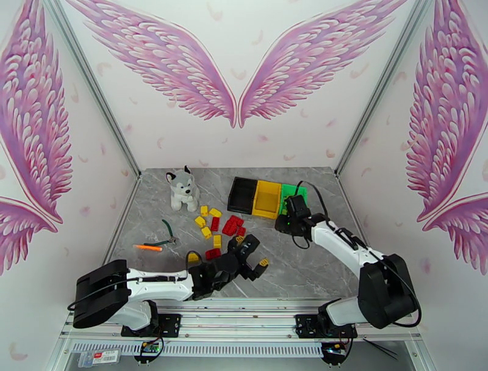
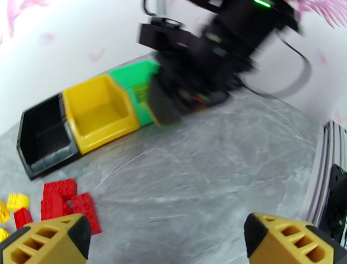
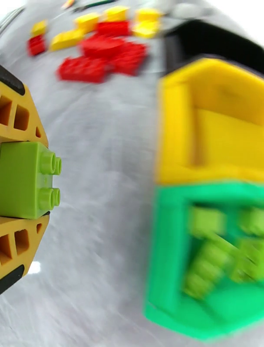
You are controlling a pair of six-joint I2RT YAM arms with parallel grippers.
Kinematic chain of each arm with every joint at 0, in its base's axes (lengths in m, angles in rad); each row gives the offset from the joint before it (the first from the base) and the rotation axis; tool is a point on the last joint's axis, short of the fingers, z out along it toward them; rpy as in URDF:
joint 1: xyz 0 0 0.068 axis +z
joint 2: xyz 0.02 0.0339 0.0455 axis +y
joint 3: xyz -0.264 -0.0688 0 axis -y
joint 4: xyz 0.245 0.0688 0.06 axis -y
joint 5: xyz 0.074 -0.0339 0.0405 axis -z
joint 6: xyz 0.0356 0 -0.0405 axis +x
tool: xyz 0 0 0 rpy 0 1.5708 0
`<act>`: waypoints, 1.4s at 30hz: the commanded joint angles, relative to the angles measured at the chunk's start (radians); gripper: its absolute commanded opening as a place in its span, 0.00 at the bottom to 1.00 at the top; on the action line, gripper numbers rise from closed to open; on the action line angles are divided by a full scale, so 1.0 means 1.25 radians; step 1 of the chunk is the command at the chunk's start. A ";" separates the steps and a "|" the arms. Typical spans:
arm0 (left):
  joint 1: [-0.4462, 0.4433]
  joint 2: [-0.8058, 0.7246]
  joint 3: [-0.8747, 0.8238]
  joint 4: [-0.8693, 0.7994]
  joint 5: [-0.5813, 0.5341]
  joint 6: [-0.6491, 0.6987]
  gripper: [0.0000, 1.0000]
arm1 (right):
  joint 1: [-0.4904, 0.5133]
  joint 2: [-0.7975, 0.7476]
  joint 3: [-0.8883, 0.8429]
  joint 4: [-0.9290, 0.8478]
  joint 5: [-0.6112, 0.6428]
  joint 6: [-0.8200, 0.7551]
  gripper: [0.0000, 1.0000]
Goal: Sort the legos into containers by color
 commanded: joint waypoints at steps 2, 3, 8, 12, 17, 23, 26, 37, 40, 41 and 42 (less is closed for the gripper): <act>-0.036 0.002 0.012 0.021 -0.066 0.113 0.99 | -0.063 0.083 0.119 -0.014 0.046 0.028 0.35; -0.039 -0.004 0.007 0.028 -0.071 0.119 0.99 | -0.074 0.114 0.151 -0.019 0.045 0.031 0.35; -0.039 -0.045 -0.021 0.048 -0.104 0.139 0.99 | -0.090 0.235 0.289 -0.068 0.056 0.032 0.39; -0.033 -0.078 -0.044 0.061 -0.143 0.150 0.99 | -0.094 0.279 0.344 -0.101 0.078 0.031 0.51; -0.010 -0.115 -0.068 0.067 -0.177 0.139 0.99 | -0.096 0.254 0.321 -0.091 0.082 0.031 0.67; 0.051 -0.160 -0.097 0.052 -0.176 0.095 0.99 | -0.055 0.168 0.239 -0.033 0.016 0.025 0.70; 0.097 -0.179 -0.105 0.023 -0.178 0.053 0.99 | -0.008 0.137 0.217 -0.029 0.002 0.006 0.70; 0.301 -0.222 -0.139 -0.078 -0.139 -0.159 0.99 | 0.220 0.076 0.135 -0.024 -0.025 -0.044 0.74; 0.360 -0.236 -0.155 -0.096 -0.105 -0.205 0.99 | 0.280 0.096 0.122 -0.022 -0.038 -0.046 0.75; 0.380 -0.242 -0.168 -0.087 -0.086 -0.212 0.99 | 0.299 0.108 0.119 -0.020 -0.038 -0.046 0.75; 0.400 -0.249 -0.178 -0.086 -0.077 -0.225 0.99 | 0.315 0.118 0.118 -0.017 -0.040 -0.046 0.75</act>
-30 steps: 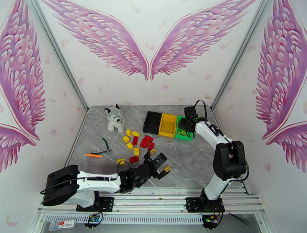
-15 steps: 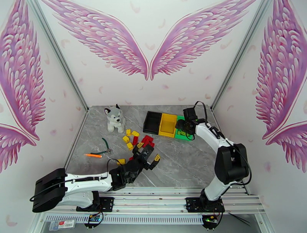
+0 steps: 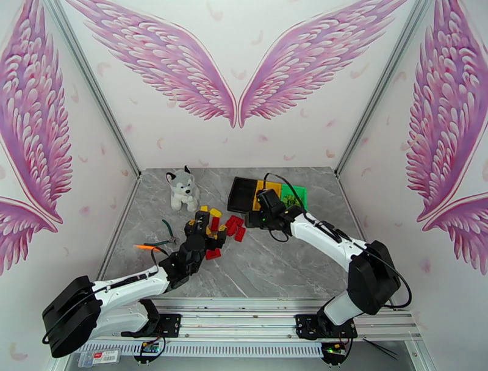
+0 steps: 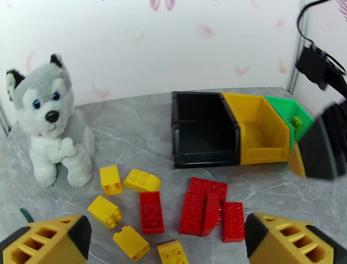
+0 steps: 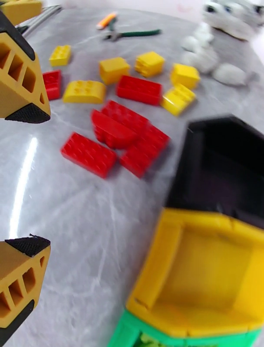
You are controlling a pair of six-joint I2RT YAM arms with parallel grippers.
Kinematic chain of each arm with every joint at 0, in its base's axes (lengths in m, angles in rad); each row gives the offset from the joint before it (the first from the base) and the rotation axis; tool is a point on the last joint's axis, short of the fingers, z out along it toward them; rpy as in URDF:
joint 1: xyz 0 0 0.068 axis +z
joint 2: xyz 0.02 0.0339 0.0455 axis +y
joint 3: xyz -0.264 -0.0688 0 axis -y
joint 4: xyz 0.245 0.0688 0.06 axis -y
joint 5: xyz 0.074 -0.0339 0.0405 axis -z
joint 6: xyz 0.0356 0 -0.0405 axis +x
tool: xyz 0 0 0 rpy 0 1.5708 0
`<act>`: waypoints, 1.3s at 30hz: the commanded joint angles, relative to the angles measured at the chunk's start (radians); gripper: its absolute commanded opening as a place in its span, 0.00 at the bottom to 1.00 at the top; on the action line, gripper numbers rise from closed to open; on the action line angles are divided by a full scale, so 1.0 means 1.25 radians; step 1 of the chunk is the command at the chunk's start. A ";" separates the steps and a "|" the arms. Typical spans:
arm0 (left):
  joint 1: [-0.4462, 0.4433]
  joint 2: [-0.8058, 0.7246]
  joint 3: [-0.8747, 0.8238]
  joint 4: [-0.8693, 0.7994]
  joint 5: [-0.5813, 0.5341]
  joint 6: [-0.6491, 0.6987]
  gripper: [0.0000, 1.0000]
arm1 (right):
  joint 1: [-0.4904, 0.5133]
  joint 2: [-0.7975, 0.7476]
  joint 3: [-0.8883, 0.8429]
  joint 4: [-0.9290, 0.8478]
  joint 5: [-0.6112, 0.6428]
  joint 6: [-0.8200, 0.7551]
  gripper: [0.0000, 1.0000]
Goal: Sort the legos into containers by color
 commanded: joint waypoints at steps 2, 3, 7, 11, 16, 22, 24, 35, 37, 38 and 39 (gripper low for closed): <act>0.091 -0.045 -0.044 -0.037 0.065 -0.105 0.99 | 0.071 0.048 -0.012 0.021 -0.024 -0.018 0.75; 0.118 -0.052 -0.049 -0.042 0.084 -0.122 0.99 | 0.085 0.065 -0.006 0.025 -0.028 -0.021 0.75; 0.220 -0.071 -0.071 -0.061 0.148 -0.194 0.99 | 0.153 0.145 0.035 0.021 -0.046 -0.029 0.75; 0.273 -0.072 -0.089 -0.064 0.166 -0.241 0.99 | 0.207 0.217 0.078 0.008 -0.050 -0.032 0.76; 0.302 -0.065 -0.099 -0.059 0.170 -0.262 0.99 | 0.255 0.265 0.112 0.009 -0.051 -0.033 0.79; 0.317 -0.073 -0.105 -0.070 0.139 -0.275 0.99 | 0.284 0.318 0.168 -0.021 -0.006 -0.045 0.81; 0.321 -0.073 -0.106 -0.070 0.137 -0.279 0.99 | 0.283 0.331 0.185 -0.023 0.001 -0.035 0.81; 0.325 -0.077 -0.110 -0.064 0.146 -0.288 0.99 | 0.276 0.412 0.320 -0.068 0.124 0.032 0.72; 0.325 -0.077 -0.110 -0.064 0.147 -0.288 0.99 | 0.274 0.429 0.344 -0.075 0.138 0.042 0.69; 0.324 -0.080 -0.110 -0.063 0.149 -0.288 0.99 | 0.274 0.438 0.355 -0.079 0.147 0.046 0.68; 0.325 -0.081 -0.112 -0.063 0.151 -0.288 0.99 | 0.271 0.445 0.364 -0.082 0.154 0.051 0.67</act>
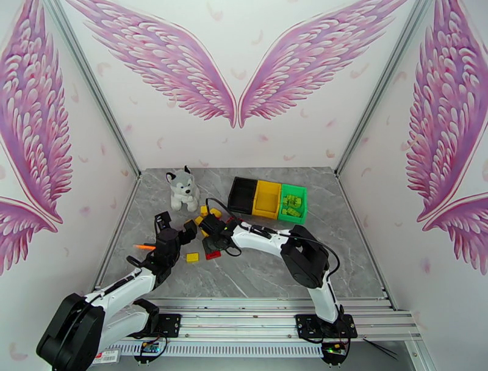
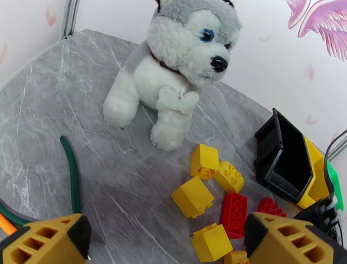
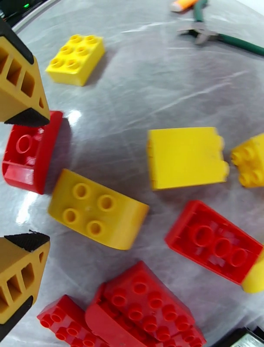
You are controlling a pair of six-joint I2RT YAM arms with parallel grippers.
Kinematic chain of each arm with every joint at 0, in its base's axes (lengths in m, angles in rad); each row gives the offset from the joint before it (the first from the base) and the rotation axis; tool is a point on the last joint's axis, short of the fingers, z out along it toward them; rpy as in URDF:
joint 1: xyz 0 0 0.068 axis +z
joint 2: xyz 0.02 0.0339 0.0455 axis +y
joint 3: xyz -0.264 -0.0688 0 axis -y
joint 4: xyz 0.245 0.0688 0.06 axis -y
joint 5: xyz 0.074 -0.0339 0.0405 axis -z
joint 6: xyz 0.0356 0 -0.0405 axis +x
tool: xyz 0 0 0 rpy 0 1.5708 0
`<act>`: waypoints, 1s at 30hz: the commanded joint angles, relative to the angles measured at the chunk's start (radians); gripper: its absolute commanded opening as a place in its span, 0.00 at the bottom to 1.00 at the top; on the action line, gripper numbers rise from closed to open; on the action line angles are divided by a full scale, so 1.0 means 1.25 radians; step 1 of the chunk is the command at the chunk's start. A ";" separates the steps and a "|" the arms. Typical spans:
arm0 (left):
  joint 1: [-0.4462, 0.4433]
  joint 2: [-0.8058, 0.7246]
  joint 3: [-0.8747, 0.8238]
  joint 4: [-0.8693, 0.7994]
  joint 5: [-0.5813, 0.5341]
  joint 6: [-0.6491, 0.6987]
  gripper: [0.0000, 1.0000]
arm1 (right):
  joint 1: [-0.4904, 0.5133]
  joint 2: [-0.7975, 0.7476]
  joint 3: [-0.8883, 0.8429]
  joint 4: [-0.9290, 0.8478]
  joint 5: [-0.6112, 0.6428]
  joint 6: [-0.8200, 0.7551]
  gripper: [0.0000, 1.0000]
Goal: Sort the legos into containers by color
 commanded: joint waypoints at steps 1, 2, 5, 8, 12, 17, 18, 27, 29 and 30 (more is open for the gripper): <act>0.004 -0.020 -0.017 -0.008 0.002 -0.005 0.99 | -0.011 0.039 0.046 -0.032 0.054 0.033 0.66; 0.004 -0.022 -0.018 -0.007 0.004 -0.005 0.99 | -0.015 0.046 0.052 -0.032 0.057 0.038 0.65; 0.004 -0.026 -0.019 -0.005 0.006 -0.006 0.99 | -0.024 0.070 0.068 -0.032 0.053 0.048 0.63; 0.005 -0.029 -0.021 -0.004 0.010 -0.007 0.99 | -0.032 0.092 0.081 -0.039 0.060 0.052 0.62; 0.003 -0.028 -0.022 0.002 0.018 -0.006 0.99 | -0.043 0.099 0.069 -0.027 0.053 0.055 0.58; 0.004 -0.026 -0.024 0.013 0.031 -0.004 0.99 | -0.049 0.092 0.043 -0.003 0.035 0.055 0.45; 0.003 -0.026 -0.024 0.014 0.035 -0.003 0.99 | -0.050 0.086 0.037 0.000 0.035 0.056 0.42; -0.037 -0.033 -0.005 0.035 0.092 0.068 0.99 | -0.112 -0.067 -0.045 0.016 0.029 0.046 0.32; -0.064 -0.033 0.008 0.032 0.091 0.094 0.99 | -0.148 -0.110 -0.075 0.021 0.020 0.046 0.31; -0.076 -0.031 0.013 0.031 0.090 0.107 0.99 | -0.164 -0.128 -0.087 0.024 0.020 0.044 0.31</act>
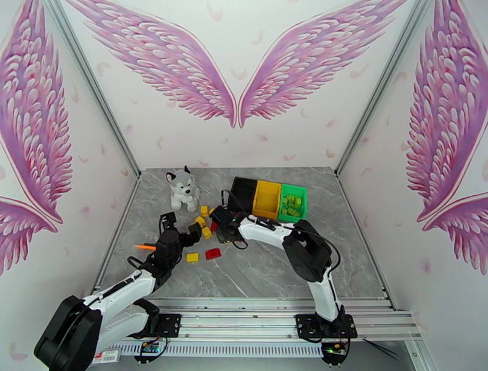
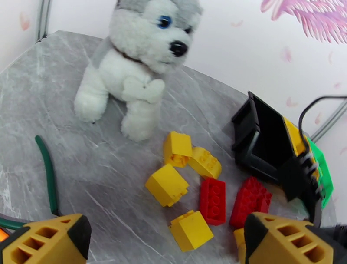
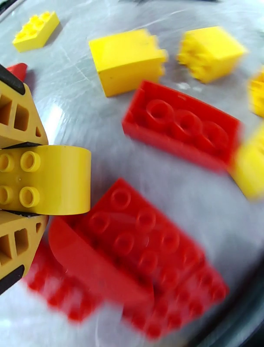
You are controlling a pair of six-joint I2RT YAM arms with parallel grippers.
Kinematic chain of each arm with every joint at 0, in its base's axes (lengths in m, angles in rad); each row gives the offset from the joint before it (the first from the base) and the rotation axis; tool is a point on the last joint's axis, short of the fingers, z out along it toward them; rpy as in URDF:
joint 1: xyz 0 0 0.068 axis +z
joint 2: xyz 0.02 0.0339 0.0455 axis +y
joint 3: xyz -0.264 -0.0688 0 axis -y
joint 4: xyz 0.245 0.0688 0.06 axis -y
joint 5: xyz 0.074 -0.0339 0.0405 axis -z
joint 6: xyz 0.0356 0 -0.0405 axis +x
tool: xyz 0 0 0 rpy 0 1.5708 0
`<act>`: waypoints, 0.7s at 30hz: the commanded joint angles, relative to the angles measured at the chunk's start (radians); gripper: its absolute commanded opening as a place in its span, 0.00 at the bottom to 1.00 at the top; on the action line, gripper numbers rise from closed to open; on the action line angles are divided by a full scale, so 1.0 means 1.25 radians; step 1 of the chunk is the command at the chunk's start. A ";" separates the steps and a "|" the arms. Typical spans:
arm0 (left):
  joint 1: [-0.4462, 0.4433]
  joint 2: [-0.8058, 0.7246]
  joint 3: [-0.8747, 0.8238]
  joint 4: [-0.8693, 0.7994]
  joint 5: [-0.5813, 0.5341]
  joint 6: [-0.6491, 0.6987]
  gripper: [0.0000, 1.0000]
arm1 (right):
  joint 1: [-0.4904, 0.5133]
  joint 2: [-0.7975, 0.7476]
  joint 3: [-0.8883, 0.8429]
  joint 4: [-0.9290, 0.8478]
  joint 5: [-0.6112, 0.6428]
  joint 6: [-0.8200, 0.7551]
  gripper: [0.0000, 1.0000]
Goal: Sort the legos into containers by color
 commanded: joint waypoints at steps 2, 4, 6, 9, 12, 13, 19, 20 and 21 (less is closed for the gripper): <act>-0.066 -0.008 0.040 0.011 0.004 0.090 0.99 | -0.090 -0.116 -0.051 0.018 0.001 -0.012 0.31; -0.116 0.003 0.061 0.010 -0.010 0.134 0.99 | -0.136 -0.144 -0.065 0.021 0.002 -0.013 0.31; -0.169 0.023 0.085 0.009 -0.021 0.184 0.99 | -0.185 -0.160 -0.068 0.023 0.002 -0.015 0.31; -0.261 0.058 0.117 0.024 -0.040 0.263 0.99 | -0.261 -0.157 -0.042 0.017 -0.004 -0.017 0.31; -0.355 0.098 0.158 0.028 -0.067 0.355 0.99 | -0.308 -0.120 0.026 -0.012 -0.001 -0.022 0.31; -0.387 0.112 0.169 0.034 -0.080 0.386 0.99 | -0.319 -0.099 0.059 -0.030 0.001 -0.026 0.31; -0.478 0.170 0.199 0.063 -0.107 0.467 0.99 | -0.346 -0.004 0.201 -0.105 0.019 -0.026 0.41; -0.479 0.174 0.200 0.064 -0.102 0.467 0.99 | -0.349 0.004 0.215 -0.117 0.023 -0.020 0.43; -0.480 0.173 0.201 0.064 -0.099 0.467 0.99 | -0.354 0.009 0.223 -0.122 0.022 -0.017 0.45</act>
